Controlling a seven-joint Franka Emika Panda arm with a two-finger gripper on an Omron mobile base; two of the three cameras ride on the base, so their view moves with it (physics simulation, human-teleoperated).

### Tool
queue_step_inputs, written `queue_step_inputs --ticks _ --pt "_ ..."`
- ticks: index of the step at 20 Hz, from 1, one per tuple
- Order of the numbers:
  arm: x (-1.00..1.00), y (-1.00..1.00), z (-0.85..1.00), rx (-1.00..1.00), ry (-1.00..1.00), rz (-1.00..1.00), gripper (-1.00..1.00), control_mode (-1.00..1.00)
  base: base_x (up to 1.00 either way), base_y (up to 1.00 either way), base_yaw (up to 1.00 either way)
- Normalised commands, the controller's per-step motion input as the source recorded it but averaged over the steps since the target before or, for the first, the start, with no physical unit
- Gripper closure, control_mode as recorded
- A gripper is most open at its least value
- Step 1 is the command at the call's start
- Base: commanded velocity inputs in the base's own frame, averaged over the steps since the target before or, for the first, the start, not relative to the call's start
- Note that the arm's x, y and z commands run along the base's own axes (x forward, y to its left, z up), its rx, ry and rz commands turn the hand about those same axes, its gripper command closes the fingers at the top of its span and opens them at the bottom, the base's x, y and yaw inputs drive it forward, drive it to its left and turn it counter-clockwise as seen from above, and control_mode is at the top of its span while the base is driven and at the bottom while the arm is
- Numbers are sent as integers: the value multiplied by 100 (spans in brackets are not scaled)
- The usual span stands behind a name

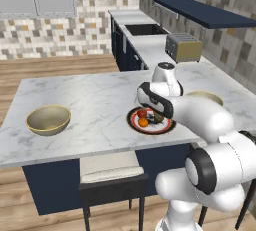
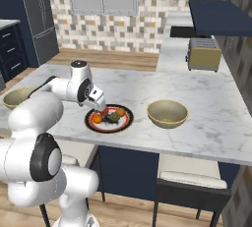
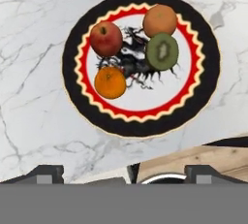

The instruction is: Take the fruits from the plate on the dining counter and place two fruits in each bowl.

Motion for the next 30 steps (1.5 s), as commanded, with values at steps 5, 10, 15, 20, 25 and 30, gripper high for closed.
queue_step_inputs --ticks 5,10,15,20,25,30 --pt "20 1 -37 0 0 0 -100 -100 0 0 0" --pt "36 1 -37 0 1 0 -100 -100 0 0 0" --pt "34 0 -25 0 14 0 -100 -100 0 0 0" --pt "22 4 -28 0 14 0 -100 -100 0 0 0" --pt "15 1 -27 0 7 0 -100 -100 0 0 0" --pt "27 5 -27 0 6 0 -100 -100 0 0 0"
